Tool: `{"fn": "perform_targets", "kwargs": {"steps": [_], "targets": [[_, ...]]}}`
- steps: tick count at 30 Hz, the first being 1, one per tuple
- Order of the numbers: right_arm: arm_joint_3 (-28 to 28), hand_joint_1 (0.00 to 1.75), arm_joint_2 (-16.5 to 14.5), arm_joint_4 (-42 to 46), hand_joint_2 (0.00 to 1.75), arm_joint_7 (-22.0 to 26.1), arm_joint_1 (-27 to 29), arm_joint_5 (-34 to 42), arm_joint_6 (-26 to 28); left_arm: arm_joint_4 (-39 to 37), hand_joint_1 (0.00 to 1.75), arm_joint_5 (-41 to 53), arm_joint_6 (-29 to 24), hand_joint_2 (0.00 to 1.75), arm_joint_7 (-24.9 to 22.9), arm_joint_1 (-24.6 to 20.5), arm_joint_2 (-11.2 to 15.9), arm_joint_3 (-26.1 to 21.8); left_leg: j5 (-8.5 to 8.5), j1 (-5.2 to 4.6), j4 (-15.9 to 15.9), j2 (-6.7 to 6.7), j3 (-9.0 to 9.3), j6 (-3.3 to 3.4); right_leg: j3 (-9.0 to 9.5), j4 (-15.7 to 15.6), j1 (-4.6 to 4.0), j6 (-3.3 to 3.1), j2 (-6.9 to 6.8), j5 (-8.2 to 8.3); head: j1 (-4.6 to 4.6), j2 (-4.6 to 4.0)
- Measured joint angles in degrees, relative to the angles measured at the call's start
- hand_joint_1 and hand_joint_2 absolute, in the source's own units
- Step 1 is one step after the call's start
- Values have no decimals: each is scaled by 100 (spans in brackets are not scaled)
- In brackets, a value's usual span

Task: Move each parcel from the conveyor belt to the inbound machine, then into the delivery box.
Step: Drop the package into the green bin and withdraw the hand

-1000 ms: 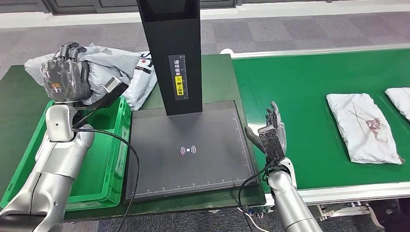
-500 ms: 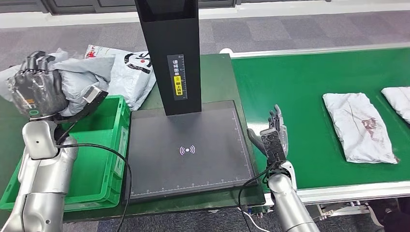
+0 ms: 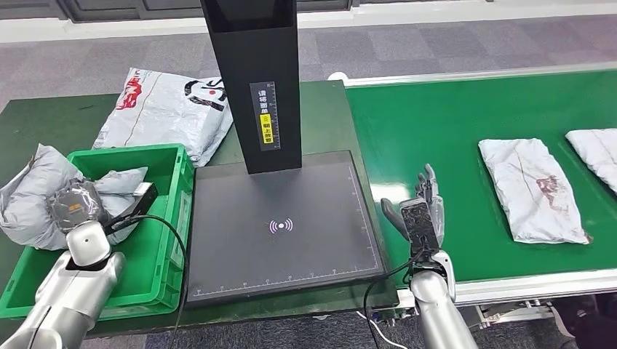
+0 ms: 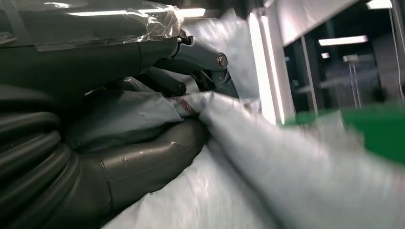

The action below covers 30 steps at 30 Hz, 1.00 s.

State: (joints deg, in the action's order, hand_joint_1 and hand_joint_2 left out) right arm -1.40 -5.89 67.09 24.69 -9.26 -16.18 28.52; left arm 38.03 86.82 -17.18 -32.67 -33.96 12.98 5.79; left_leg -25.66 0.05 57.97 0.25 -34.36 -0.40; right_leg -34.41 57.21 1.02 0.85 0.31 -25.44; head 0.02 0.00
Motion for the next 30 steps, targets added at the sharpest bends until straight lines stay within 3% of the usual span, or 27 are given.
{"fn": "perform_targets", "kwargs": {"steps": [5,25,26,29,30], "targets": [[100,0,-67,157,175,-158,40,-178,-112,-185,175,2,258,175,48,3,-43,31,-1,0,0,2,3,-1,-1,1,-2,-1,0,0,0,0],[173,0,-149,304,175,-203,96,-220,-139,-333,175,2,260,175,39,3,-101,31,1,8,-1,1,6,-5,-1,6,-7,-2,0,-1,0,0],[173,0,-149,305,175,-203,96,-220,-139,-335,138,2,260,175,39,3,-101,31,1,8,-1,1,6,-5,-1,6,-7,-2,0,-1,0,0],[173,0,-150,313,175,-203,97,-220,-139,-337,7,2,256,175,40,3,-102,31,1,8,-1,1,6,-5,-1,6,-7,-2,0,-1,0,0],[173,0,-150,317,175,-203,99,-224,-140,-336,0,2,238,175,66,4,-104,31,1,8,-1,1,6,-5,-1,6,-7,-2,0,-1,0,0]]}}
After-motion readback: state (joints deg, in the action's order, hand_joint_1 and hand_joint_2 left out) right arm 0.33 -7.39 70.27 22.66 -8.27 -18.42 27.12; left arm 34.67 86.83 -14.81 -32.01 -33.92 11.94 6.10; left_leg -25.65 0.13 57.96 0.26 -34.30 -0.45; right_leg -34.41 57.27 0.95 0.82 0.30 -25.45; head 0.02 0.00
